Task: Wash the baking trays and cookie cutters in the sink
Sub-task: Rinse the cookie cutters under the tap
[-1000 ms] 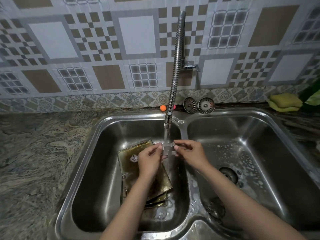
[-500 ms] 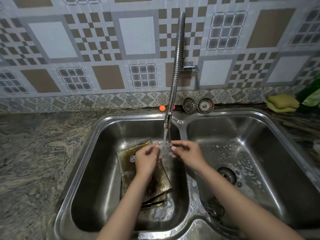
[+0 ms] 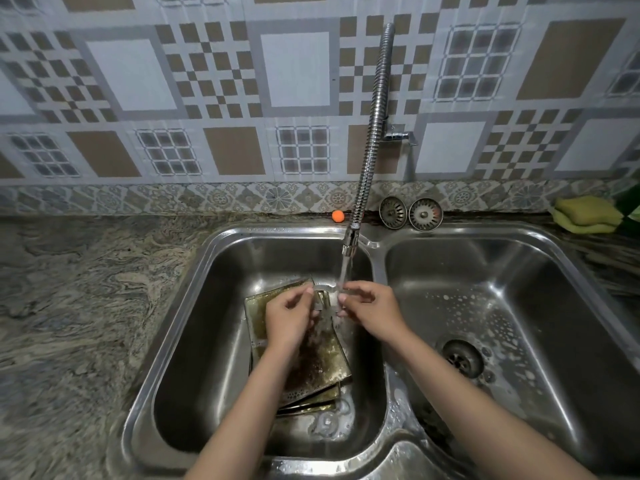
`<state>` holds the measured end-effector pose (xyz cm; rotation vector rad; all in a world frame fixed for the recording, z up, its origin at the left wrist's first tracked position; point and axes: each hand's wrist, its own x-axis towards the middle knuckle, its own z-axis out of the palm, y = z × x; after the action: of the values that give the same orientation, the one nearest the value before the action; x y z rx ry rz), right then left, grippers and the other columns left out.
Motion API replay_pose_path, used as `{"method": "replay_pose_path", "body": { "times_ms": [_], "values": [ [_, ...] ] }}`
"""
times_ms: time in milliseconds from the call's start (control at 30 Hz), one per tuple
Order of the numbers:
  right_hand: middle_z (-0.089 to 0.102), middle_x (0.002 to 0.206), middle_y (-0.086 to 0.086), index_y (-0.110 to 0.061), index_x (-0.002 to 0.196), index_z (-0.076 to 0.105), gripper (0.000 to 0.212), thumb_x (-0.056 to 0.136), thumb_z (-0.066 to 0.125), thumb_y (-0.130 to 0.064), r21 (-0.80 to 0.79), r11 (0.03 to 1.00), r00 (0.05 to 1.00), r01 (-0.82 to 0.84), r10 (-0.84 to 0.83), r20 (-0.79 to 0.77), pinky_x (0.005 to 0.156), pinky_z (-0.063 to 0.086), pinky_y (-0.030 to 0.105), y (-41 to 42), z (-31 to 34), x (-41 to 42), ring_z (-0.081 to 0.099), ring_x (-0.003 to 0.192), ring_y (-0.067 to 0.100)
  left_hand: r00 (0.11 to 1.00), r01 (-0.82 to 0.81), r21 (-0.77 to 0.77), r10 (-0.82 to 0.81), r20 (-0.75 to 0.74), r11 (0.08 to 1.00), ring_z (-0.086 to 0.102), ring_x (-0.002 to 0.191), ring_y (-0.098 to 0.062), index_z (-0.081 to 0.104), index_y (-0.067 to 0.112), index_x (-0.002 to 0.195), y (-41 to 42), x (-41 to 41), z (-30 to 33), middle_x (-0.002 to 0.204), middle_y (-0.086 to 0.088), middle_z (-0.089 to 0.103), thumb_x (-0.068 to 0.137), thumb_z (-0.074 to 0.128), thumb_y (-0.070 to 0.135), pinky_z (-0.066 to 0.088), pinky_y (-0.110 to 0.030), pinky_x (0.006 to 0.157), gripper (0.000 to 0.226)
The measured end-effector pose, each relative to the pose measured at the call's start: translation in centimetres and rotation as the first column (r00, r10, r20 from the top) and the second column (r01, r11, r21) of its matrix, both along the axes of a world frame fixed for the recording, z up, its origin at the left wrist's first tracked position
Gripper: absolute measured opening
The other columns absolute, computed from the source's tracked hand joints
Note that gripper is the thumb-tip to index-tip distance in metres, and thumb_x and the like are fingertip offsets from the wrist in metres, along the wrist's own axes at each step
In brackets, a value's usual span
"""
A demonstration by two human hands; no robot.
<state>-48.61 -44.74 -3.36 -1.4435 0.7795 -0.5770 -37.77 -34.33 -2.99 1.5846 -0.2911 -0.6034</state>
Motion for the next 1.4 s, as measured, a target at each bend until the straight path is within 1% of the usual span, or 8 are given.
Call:
{"method": "replay_pose_path", "body": {
  "times_ms": [233,467,700,800,900,1100,1267,1400],
  "values": [
    [0.069,0.079,0.007,-0.007,0.099,0.068,0.016,0.085,0.066,0.001,-0.131,0.987,0.996,0.089,-0.089,0.004,0.066,0.056,0.021,-1.1,1.4,-3.4,0.067,0.062,0.008,0.99,0.139,-0.01,-0.139,0.017,0.99,0.069,0.093,-0.02,0.075,0.024,0.093,-2.4,-1.5,-0.1,0.094,0.001,0.074,0.087,0.066,0.021,0.055,-0.034,0.082,0.011],
    [0.07,0.082,0.007,-0.016,0.094,0.069,0.02,0.083,0.068,0.001,-0.241,0.956,0.985,0.169,-0.171,0.013,0.065,0.056,0.019,-3.6,2.3,-10.7,0.069,0.067,0.01,0.902,0.286,-0.211,-0.337,-0.272,0.935,0.069,0.078,-0.011,0.068,0.02,0.099,-5.0,-1.7,2.0,0.092,-0.003,0.075,0.096,0.052,0.022,0.05,-0.022,0.067,0.016],
    [0.068,0.074,-0.01,-0.019,0.085,0.072,0.021,0.081,0.065,0.001,-0.359,0.927,0.881,-0.107,-0.079,-0.467,0.067,0.049,0.016,-3.8,-1.1,-17.3,0.065,0.07,0.012,0.87,0.491,0.087,-0.482,-0.101,0.867,0.064,0.068,-0.011,0.065,0.007,0.102,-3.4,-3.2,0.4,0.082,-0.003,0.07,0.097,0.046,0.002,0.052,-0.021,0.064,0.021],
    [0.064,0.076,-0.013,-0.017,0.087,0.073,0.021,0.081,0.058,-0.005,-0.3,0.881,0.697,-0.365,0.045,-0.716,0.065,0.042,0.012,-3.0,-3.6,-18.2,0.06,0.077,0.007,0.724,0.641,0.424,-0.687,-0.058,0.64,0.061,0.074,-0.011,0.067,0.001,0.1,-0.7,-3.3,-2.2,0.086,-0.004,0.067,0.096,0.05,0.007,0.049,-0.017,0.068,0.018],
    [0.064,0.085,-0.012,-0.021,0.094,0.072,0.016,0.082,0.062,-0.015,-0.144,0.851,0.523,-0.505,0.169,-0.835,0.07,0.043,0.015,-2.4,-5.7,-18.0,0.058,0.084,0.004,0.45,0.686,0.703,-0.868,-0.21,0.186,0.06,0.077,-0.014,0.07,0.003,0.105,1.4,-3.3,-4.7,0.095,-0.007,0.07,0.088,0.054,0.004,0.048,-0.02,0.067,0.023],
    [0.072,0.1,-0.002,-0.021,0.095,0.071,0.02,0.082,0.058,-0.012,-0.002,0.825,0.33,-0.565,0.224,-0.917,0.072,0.045,0.021,-1.8,-7.2,-17.0,0.064,0.092,0.011,0.131,0.527,0.78,-0.874,-0.467,-0.338,0.046,0.06,-0.016,0.061,0.005,0.118,3.2,-4.2,-7.1,0.096,-0.006,0.056,0.088,0.043,0.012,0.036,-0.027,0.046,0.036],
    [0.07,0.108,-0.001,-0.024,0.105,0.069,0.023,0.085,0.059,-0.019,-0.014,0.829,0.327,-0.559,0.205,-0.923,0.069,0.042,0.018,-2.4,-6.9,-16.8,0.064,0.095,0.013,0.108,0.642,0.695,-0.859,-0.501,-0.324,0.051,0.076,-0.016,0.065,0.012,0.119,3.9,-3.8,-8.1,0.102,-0.004,0.061,0.09,0.046,0.004,0.04,-0.028,0.059,0.036],
    [0.067,0.115,0.001,-0.019,0.111,0.068,0.027,0.087,0.056,-0.02,-0.079,0.865,0.417,-0.495,0.157,-0.895,0.074,0.039,0.017,-3.0,-5.5,-16.8,0.061,0.106,0.016,0.218,0.74,0.664,-0.896,-0.387,-0.107,0.057,0.094,-0.011,0.069,0.005,0.108,4.4,-3.2,-8.2,0.104,-0.006,0.067,0.083,0.06,0.0,0.045,-0.025,0.081,0.027]
  ]
}}
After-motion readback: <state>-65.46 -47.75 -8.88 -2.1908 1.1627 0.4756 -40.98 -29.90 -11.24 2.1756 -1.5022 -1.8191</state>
